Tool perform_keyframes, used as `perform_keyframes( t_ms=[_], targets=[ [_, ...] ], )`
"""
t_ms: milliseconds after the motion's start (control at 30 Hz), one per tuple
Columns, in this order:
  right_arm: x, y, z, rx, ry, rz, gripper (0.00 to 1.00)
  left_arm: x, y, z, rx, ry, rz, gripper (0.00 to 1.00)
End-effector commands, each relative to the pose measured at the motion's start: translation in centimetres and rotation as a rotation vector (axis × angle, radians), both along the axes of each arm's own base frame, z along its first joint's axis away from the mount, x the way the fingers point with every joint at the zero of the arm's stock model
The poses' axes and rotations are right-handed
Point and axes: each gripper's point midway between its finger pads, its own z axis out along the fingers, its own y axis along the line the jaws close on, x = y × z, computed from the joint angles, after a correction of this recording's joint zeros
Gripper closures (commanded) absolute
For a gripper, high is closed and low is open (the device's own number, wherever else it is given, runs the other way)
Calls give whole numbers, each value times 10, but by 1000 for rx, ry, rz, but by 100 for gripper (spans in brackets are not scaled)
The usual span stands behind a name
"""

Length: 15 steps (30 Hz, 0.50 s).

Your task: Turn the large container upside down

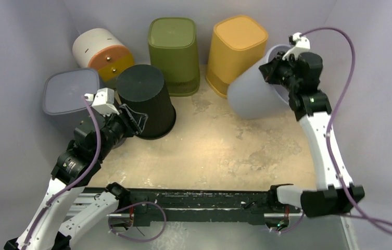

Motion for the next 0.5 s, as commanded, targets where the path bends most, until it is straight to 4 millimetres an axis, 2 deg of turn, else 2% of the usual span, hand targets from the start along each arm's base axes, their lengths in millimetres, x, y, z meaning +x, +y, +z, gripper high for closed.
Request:
perform_keyframes(
  t_ms=[0,100,233,333,467],
  targets=[
    [-53,66,72,333,-254,318,100,-1,5,31,-42,-67,24,53],
    [-76,79,66,504,-301,393,100,-4,8,34,-42,-66,29,53],
    [-85,83,28,623,-276,393,100,-10,12,42,-55,-75,36,53],
    [-97,90,9,724,-260,435,100,-14,15,47,-62,-82,42,53],
    [-113,94,-1,814,-267,471,100,-15,18,50,-54,-80,51,53]
  ],
)
